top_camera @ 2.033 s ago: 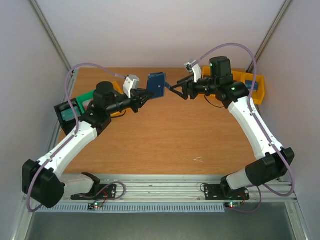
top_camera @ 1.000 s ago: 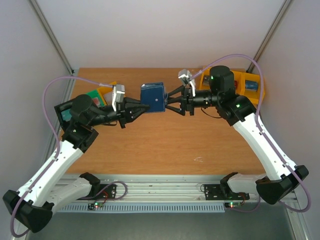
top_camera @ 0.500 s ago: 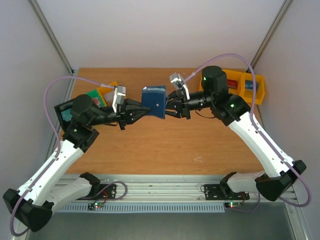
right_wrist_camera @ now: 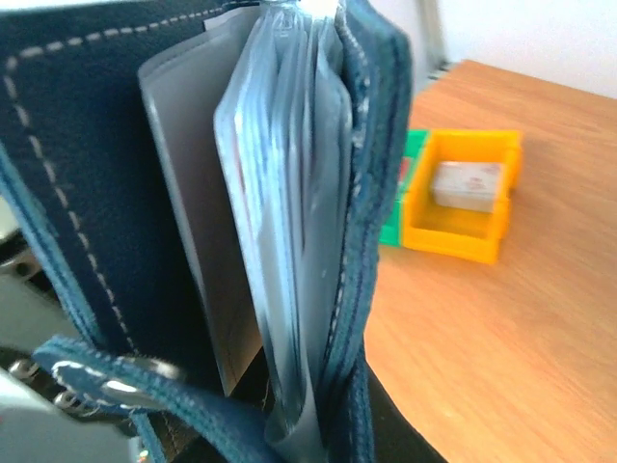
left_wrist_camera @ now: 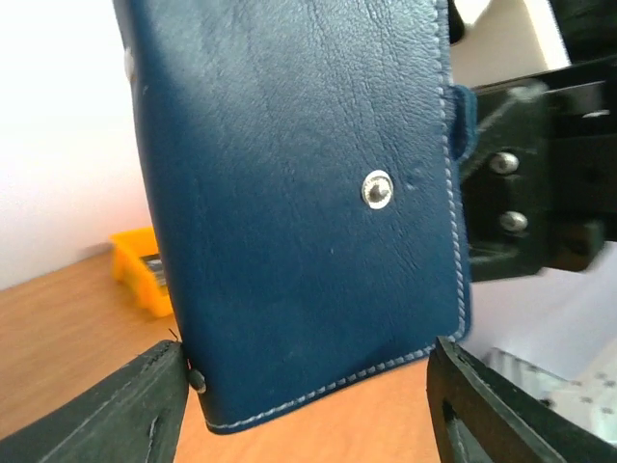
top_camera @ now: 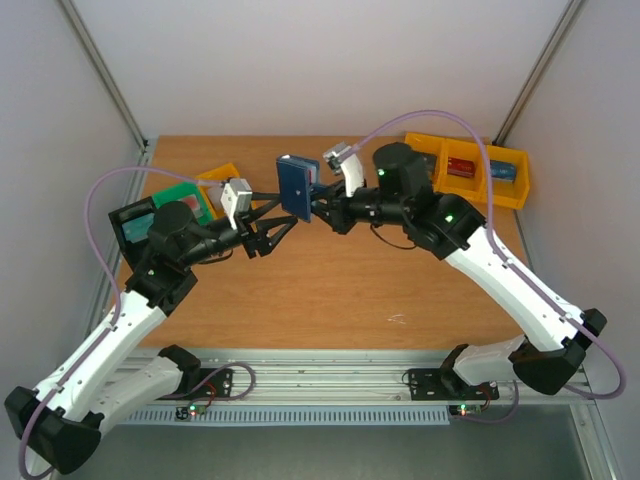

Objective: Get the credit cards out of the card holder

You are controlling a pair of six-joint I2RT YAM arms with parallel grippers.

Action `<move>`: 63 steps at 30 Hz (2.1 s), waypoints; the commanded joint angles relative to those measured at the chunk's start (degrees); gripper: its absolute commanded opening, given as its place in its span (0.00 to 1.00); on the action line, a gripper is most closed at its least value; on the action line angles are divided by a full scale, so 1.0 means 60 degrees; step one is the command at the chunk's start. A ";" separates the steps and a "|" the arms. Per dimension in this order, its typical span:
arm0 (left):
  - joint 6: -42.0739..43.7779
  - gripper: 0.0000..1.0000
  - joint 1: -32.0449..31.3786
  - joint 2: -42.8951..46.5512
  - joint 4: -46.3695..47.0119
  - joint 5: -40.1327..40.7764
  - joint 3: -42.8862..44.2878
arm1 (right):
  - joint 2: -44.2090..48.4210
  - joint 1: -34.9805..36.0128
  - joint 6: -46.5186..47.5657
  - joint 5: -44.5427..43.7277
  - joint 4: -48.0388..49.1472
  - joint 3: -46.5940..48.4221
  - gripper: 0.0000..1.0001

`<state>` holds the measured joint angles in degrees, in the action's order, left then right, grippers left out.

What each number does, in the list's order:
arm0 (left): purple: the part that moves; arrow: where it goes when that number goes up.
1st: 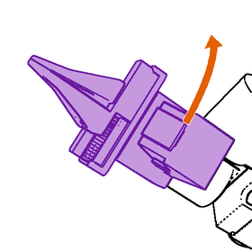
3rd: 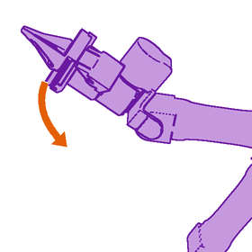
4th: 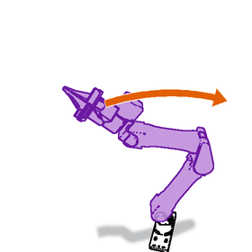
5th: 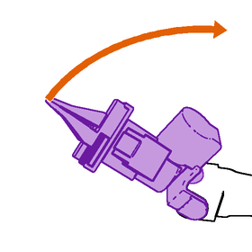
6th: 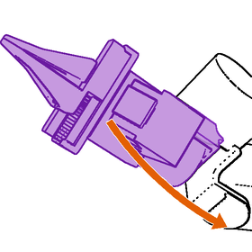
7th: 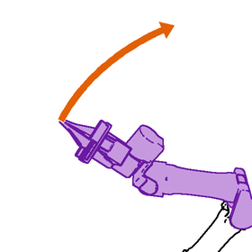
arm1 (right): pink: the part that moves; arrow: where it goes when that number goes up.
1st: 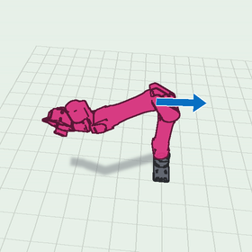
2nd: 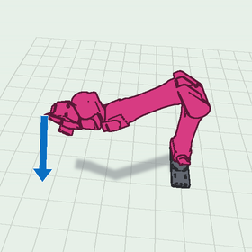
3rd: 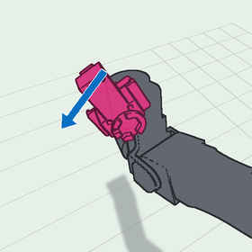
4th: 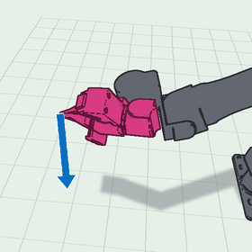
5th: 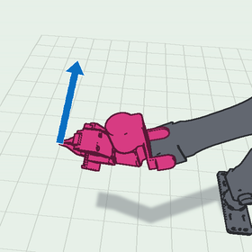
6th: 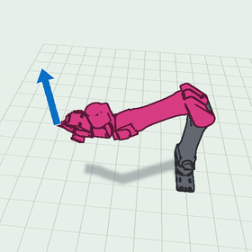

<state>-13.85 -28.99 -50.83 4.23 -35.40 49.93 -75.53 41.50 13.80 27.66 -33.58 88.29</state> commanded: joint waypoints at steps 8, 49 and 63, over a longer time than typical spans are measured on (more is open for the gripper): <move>0.3438 0.76 -0.0104 0.0151 0.0164 0.1977 -0.0137 | -0.1225 0.1890 -0.1032 -0.6144 -0.1879 0.1427 0.01; -0.0082 0.52 0.1844 0.0697 -0.1275 0.0376 0.0170 | -0.1263 0.0336 0.0981 0.1089 -0.2108 0.2378 0.01; -0.0725 0.00 0.1892 0.0898 -0.0496 -0.2010 0.0087 | -0.0713 -0.0488 0.0294 0.3783 0.0000 0.0842 0.34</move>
<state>-17.23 -17.78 -46.09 -0.95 -44.82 50.02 -83.02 39.99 18.24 43.35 -42.04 96.68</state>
